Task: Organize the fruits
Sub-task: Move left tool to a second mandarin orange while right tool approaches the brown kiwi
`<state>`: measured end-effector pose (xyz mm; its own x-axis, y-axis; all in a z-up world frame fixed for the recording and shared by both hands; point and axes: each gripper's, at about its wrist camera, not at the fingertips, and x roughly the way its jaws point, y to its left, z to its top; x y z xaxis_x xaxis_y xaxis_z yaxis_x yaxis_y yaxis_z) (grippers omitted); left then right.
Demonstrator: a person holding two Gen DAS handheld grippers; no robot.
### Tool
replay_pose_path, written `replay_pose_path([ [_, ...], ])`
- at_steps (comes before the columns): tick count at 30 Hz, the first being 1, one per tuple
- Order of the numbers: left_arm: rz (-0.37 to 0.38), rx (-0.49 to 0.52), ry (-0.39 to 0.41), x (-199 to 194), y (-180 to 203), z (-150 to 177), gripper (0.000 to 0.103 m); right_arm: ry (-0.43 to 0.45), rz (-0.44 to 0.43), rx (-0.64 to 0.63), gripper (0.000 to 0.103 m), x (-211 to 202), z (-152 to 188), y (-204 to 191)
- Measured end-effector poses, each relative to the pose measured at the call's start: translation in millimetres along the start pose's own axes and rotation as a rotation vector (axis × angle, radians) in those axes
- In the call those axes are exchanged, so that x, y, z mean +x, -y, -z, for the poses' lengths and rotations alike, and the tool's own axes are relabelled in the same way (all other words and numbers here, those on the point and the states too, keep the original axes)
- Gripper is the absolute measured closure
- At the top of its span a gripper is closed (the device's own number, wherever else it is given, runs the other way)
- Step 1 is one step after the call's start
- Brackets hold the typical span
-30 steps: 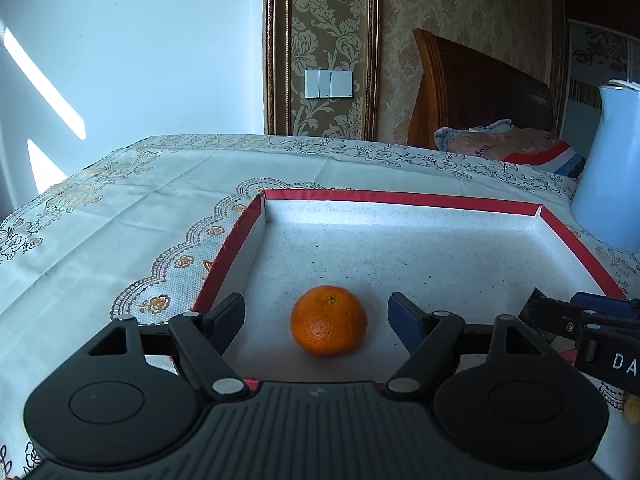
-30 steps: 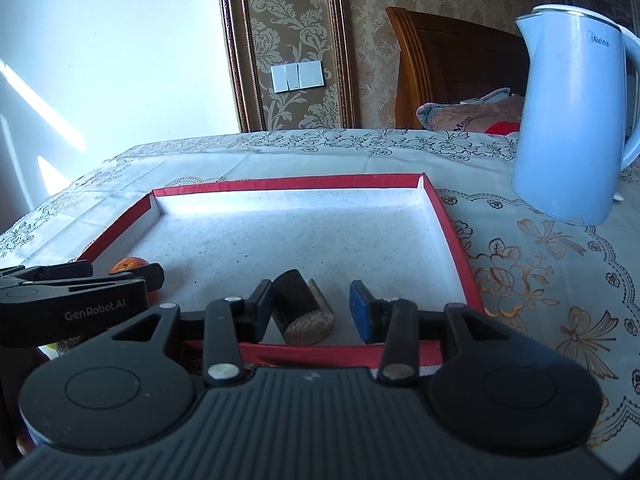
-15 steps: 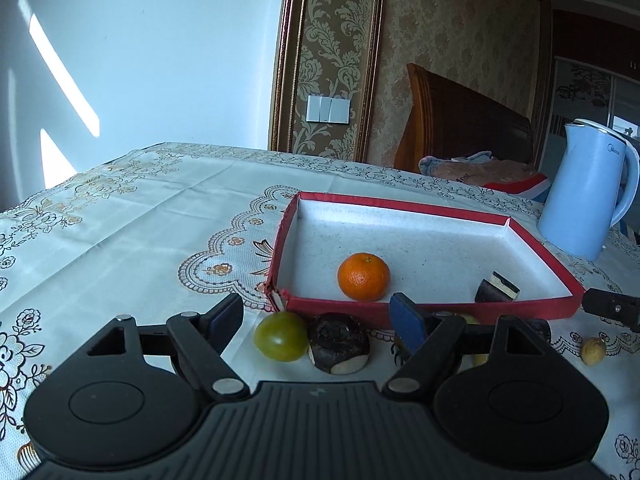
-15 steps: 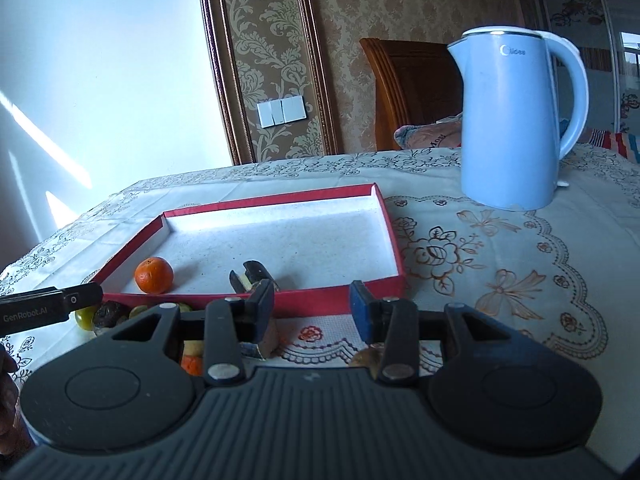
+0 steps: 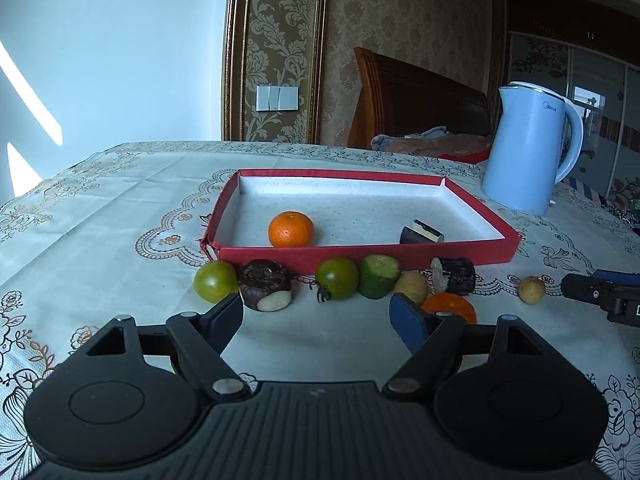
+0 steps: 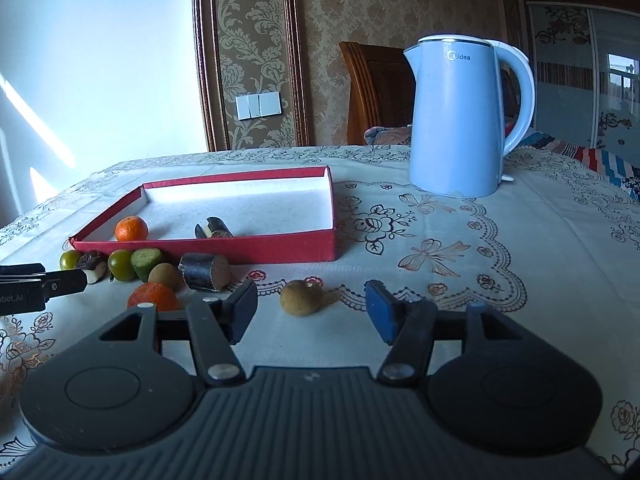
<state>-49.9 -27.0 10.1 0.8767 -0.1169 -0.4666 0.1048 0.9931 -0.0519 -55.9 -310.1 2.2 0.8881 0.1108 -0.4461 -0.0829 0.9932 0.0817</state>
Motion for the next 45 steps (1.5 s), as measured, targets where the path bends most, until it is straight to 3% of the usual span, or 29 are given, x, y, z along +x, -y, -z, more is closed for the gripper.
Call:
replay_pose_path([
  [7, 0.022, 0.052, -0.048, 11.9, 27.5, 1.8, 0.023, -0.057, -0.001, -0.068, 0.045, 22.0, -3.7, -8.9],
  [14, 0.012, 0.037, -0.058, 18.6, 39.2, -1.6, 0.02, -0.117, -0.017, -0.09, 0.047, 43.1, -8.2, -12.2],
  [17, -0.001, 0.047, -0.051, 17.6, 41.7, -2.0, 0.017, -0.138, -0.029, -0.084, 0.059, 48.7, -7.5, -11.9],
  [25, 0.077, 0.06, -0.02, 4.9, 46.3, 4.4, 0.016, -0.153, -0.053, -0.042, 0.059, 52.3, -6.6, -4.3],
  [30, 0.084, 0.056, -0.062, 19.3, 57.2, 2.3, 0.016, -0.159, -0.058, -0.042, 0.058, 53.7, -7.1, -3.6],
  [36, 0.059, 0.02, -0.124, 39.5, 60.5, -1.0, 0.016, -0.165, -0.067, -0.046, 0.058, 55.8, -7.7, -3.6],
  [45, 0.029, -0.004, -0.152, 47.7, 64.1, -1.5, 0.017, -0.173, -0.057, -0.051, 0.058, 60.4, -9.3, -6.0],
])
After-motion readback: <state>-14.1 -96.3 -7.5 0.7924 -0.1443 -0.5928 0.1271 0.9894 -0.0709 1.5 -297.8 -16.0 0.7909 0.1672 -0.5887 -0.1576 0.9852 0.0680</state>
